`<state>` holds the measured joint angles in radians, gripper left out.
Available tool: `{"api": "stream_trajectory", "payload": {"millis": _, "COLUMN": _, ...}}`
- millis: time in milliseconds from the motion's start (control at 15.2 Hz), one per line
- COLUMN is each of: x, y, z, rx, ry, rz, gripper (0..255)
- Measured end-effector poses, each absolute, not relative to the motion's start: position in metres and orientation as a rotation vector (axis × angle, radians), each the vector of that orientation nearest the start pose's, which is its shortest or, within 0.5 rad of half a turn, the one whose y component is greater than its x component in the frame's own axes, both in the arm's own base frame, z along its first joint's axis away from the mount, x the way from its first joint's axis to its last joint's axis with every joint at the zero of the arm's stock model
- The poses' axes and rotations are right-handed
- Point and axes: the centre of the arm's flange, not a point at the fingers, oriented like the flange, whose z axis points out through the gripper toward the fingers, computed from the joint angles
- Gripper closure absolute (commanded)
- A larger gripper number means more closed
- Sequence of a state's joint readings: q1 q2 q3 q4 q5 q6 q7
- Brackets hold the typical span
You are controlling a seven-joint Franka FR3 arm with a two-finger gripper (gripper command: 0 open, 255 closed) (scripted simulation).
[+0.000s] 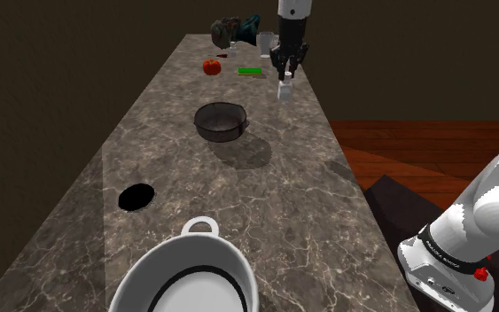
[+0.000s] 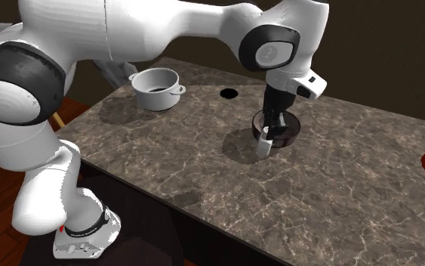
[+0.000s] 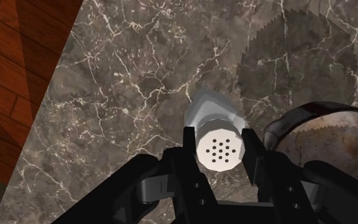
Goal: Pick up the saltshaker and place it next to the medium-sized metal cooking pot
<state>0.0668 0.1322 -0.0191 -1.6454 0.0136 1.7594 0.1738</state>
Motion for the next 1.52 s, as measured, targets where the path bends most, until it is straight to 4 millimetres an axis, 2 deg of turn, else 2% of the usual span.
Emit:
{"api": "stream_trajectory", "payload": {"millis": 594, "x": 0.601, "y": 0.030, "z": 0.575, "rx": -3.126, "ry": 0.201, "rz": 0.030, "gripper": 255}}
{"api": "stream_trajectory", "payload": {"millis": 726, "x": 0.593, "y": 0.040, "z": 0.577, "rx": -3.126, "ry": 0.201, "rz": 0.031, "gripper": 255}}
{"api": "stream_trajectory", "payload": {"millis": 1518, "x": 0.479, "y": 0.150, "z": 0.581, "rx": -3.126, "ry": 0.199, "rz": 0.031, "gripper": 255}}
